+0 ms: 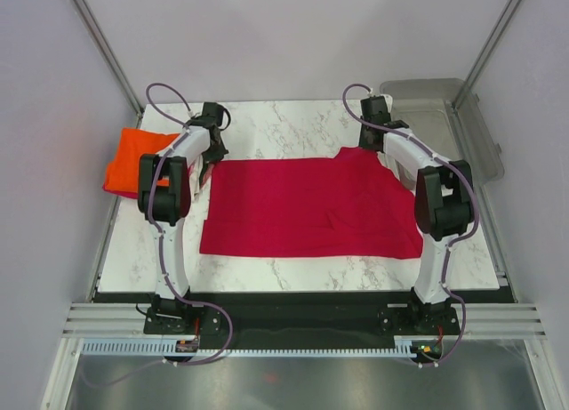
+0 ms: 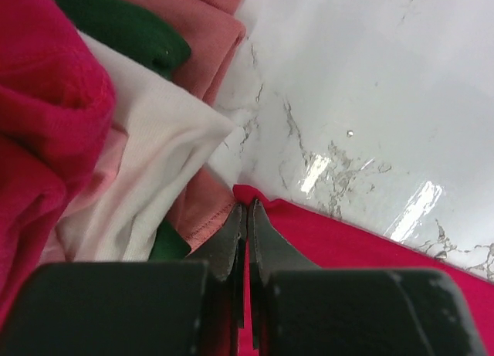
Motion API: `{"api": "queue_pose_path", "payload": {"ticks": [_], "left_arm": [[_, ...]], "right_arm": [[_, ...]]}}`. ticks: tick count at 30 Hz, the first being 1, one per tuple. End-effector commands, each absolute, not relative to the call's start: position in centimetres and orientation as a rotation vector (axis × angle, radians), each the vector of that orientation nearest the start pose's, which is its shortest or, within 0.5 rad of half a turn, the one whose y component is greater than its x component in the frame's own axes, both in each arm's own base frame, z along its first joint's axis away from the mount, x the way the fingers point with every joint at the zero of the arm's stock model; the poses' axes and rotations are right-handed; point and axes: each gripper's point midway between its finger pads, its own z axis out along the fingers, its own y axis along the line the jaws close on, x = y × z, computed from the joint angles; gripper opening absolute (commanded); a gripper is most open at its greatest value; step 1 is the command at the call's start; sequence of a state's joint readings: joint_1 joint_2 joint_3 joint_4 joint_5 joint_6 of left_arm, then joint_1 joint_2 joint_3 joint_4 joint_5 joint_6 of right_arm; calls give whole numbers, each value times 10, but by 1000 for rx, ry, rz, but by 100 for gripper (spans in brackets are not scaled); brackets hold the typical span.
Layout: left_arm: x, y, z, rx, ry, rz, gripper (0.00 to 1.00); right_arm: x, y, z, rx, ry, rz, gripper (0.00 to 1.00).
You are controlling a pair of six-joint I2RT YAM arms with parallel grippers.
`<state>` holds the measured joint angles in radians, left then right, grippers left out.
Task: Fold and stack the t-shirts
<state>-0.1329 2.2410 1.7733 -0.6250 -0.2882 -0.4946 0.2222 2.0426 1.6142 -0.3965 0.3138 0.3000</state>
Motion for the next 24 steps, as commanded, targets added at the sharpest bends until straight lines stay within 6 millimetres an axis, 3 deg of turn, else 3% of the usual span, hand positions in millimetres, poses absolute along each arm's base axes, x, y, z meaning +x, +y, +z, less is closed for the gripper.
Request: {"api": "queue_pose_path", "payload": {"ticks": [1, 7, 15, 24], "left_arm": [[511, -35, 66, -519, 2451, 186, 2], [503, -43, 76, -486, 2399, 115, 2], [478, -45, 91, -465, 2329, 49, 2], [451, -40, 94, -453, 2281, 32, 2]], "right_arm": [[518, 67, 137, 271, 2242, -121, 0], [497, 61, 138, 284, 2245, -142, 0], [470, 55, 156, 302, 2197, -145, 0], [439, 63, 148, 280, 2204, -133, 0]]}}
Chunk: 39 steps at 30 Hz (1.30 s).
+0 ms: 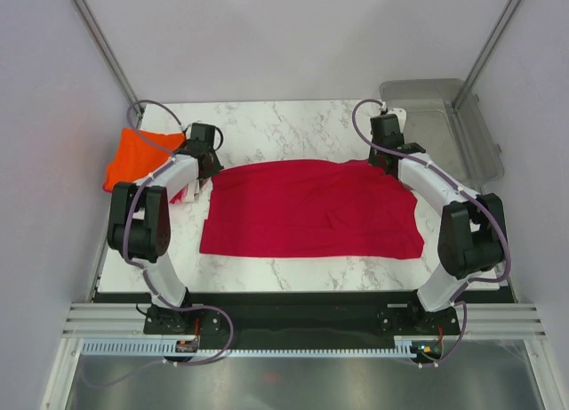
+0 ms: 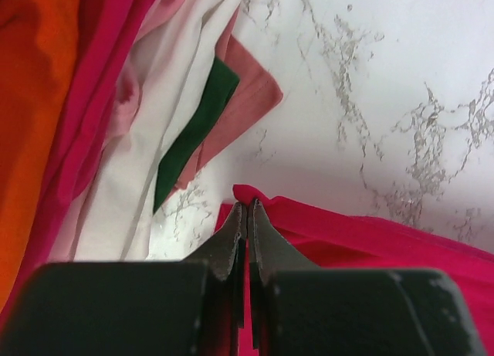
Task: Fold and stack the t-shirts
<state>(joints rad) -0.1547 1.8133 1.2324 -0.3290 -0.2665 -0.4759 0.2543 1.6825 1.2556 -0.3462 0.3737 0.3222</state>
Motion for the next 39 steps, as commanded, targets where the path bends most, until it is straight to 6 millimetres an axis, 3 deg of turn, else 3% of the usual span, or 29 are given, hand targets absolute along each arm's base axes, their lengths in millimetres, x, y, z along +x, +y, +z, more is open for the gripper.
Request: {"api": "queue_pose_path", "payload": {"ticks": [1, 7, 12, 16, 21, 25, 27, 28, 29, 31, 32, 33, 34, 36, 39], "left_arm": [[446, -40, 98, -447, 2273, 27, 2], [428, -34, 112, -451, 2215, 29, 2], [408, -34, 120, -434, 2176, 8, 2], [392, -34, 113, -440, 2185, 15, 2], [376, -36, 114, -447, 2173, -5, 2], [358, -37, 118, -457, 2152, -26, 2], [351, -37, 116, -478, 2152, -39, 2], [344, -37, 113, -485, 2155, -49, 2], [339, -37, 109, -491, 2167, -51, 2], [328, -35, 104, -533, 2164, -55, 15], [324, -34, 103, -551, 2160, -48, 25], [315, -32, 98, -571, 2166, -44, 48], [312, -30, 99, -578, 2152, -40, 55], [307, -29, 111, -581, 2105, -62, 64], [306, -30, 131, -575, 2065, -92, 67]], "right_arm": [[433, 63, 141, 274, 2219, -139, 0], [415, 65, 132, 297, 2214, -125, 0], [402, 63, 137, 328, 2174, -112, 0], [384, 61, 132, 344, 2174, -100, 0], [364, 59, 136, 382, 2139, -68, 0], [342, 59, 127, 411, 2137, -32, 1], [334, 62, 129, 439, 2118, 5, 2], [326, 61, 121, 447, 2131, 6, 3], [322, 63, 124, 455, 2114, 30, 9], [309, 62, 114, 496, 2104, 55, 29], [305, 64, 124, 503, 2059, 97, 44], [298, 62, 116, 507, 2057, 101, 47], [297, 62, 122, 513, 2022, 125, 49], [295, 57, 137, 521, 1956, 136, 55], [307, 59, 156, 478, 1940, 116, 59]]}}
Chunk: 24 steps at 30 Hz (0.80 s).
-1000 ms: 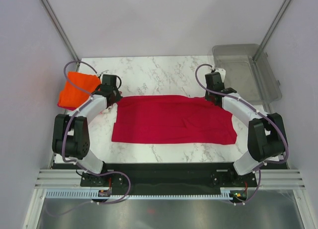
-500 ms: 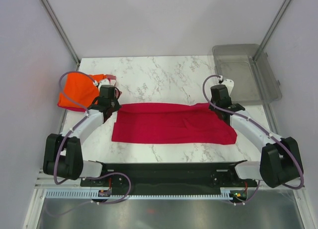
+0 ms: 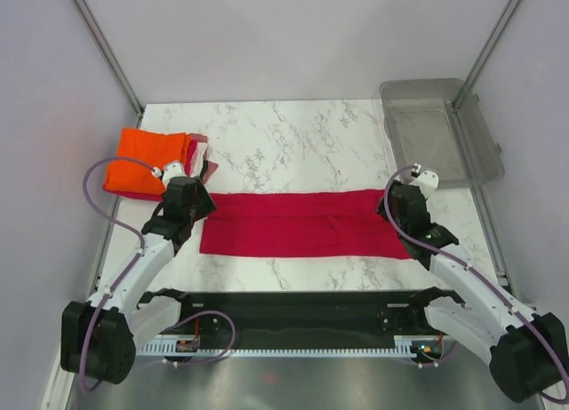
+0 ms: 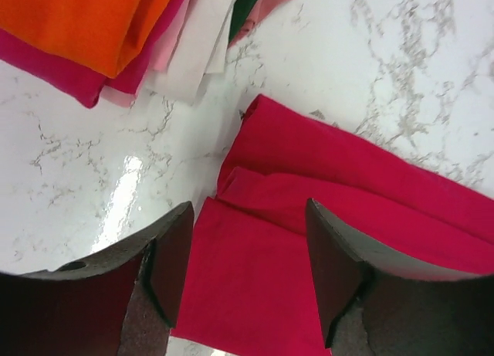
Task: Fold and stack the t-shirts
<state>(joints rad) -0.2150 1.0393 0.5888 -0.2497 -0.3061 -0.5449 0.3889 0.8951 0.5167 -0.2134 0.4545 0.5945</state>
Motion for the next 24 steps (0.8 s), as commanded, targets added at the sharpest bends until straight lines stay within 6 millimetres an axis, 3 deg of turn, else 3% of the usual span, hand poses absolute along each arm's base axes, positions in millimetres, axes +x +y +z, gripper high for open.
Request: {"api": "queue_pose_path", "payload": {"ticks": [1, 2, 3, 5, 6, 8, 9, 10, 12, 13, 17, 24], "left_arm": [[307, -32, 135, -570, 2069, -108, 67], [309, -35, 139, -561, 2073, -124, 68], [315, -45, 142, -534, 2105, -166, 68], [322, -55, 142, -515, 2153, -196, 67], [333, -61, 139, -510, 2198, -200, 66], [336, -69, 130, -496, 2283, -211, 63], [344, -71, 134, -496, 2284, -215, 61], [347, -74, 121, -496, 2328, -206, 60], [354, -79, 119, -487, 2346, -223, 59], [354, -82, 106, -485, 2390, -229, 59], [355, -89, 82, -499, 2469, -239, 54], [336, -80, 47, -625, 2533, -223, 47]], "right_arm": [[312, 63, 159, 452, 1955, 117, 59], [319, 67, 145, 405, 2023, 75, 59], [331, 75, 158, 385, 2023, 92, 59], [343, 81, 137, 341, 2119, 32, 58], [353, 86, 144, 334, 2116, 35, 57], [363, 91, 129, 312, 2170, 9, 55], [370, 94, 132, 310, 2168, 12, 54], [372, 96, 127, 305, 2184, 13, 53], [380, 102, 115, 294, 2224, 11, 53], [382, 105, 110, 287, 2240, 18, 52], [381, 113, 82, 267, 2323, 25, 47], [347, 95, 49, 333, 2386, -36, 38]]}}
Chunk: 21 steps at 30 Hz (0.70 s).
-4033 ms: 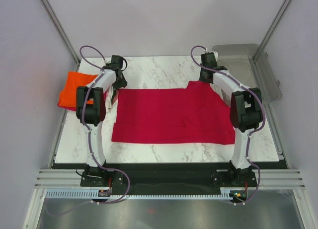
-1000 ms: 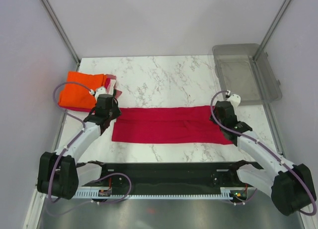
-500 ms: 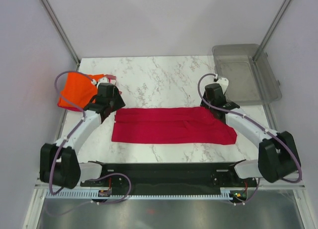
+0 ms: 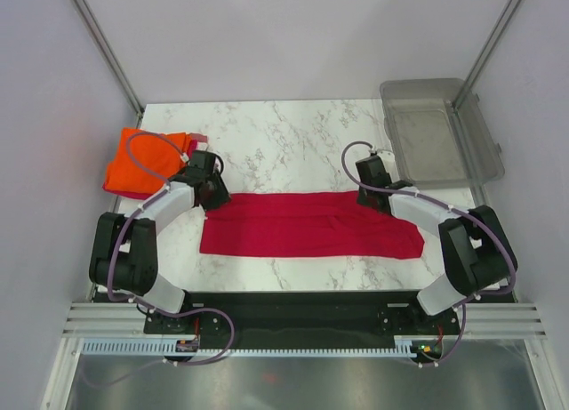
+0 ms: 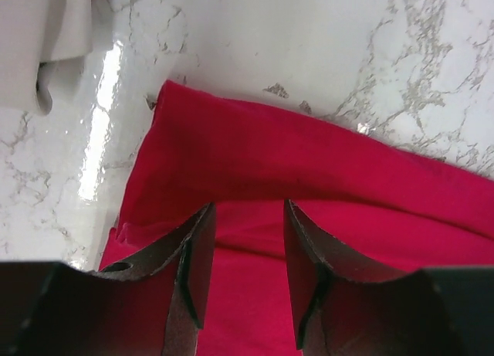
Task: Fold and stack the t-shirts
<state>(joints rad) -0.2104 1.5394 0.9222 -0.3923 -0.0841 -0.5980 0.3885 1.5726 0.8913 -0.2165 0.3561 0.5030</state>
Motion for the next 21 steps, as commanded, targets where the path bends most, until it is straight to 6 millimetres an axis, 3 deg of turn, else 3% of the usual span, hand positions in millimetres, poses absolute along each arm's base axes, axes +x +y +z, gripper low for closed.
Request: {"api": "queue_pose_path", "payload": {"ticks": [1, 6, 7, 9, 10, 12, 14, 19, 21], "left_arm": [[333, -80, 44, -633, 2539, -230, 47], [320, -69, 27, -694, 2547, -231, 46], [318, -68, 25, -700, 2547, -227, 46], [314, -65, 19, -709, 2558, -205, 46], [313, -65, 18, -711, 2557, -204, 46], [314, -63, 16, -715, 2557, -194, 46], [314, -62, 18, -718, 2550, -190, 45], [318, -58, 31, -706, 2505, -179, 45], [320, -57, 40, -694, 2477, -184, 45]], "right_arm": [[342, 94, 46, 345, 2392, -33, 33], [301, 77, 36, 495, 2395, -31, 14], [298, 75, 44, 519, 2363, -9, 12], [279, 66, 39, 586, 2364, -23, 9], [277, 64, 49, 607, 2323, 0, 10], [265, 59, 48, 650, 2307, 9, 13], [261, 54, 60, 681, 2247, 37, 15], [262, 53, 77, 696, 2163, 101, 21], [269, 57, 84, 664, 2149, 116, 29]]}}
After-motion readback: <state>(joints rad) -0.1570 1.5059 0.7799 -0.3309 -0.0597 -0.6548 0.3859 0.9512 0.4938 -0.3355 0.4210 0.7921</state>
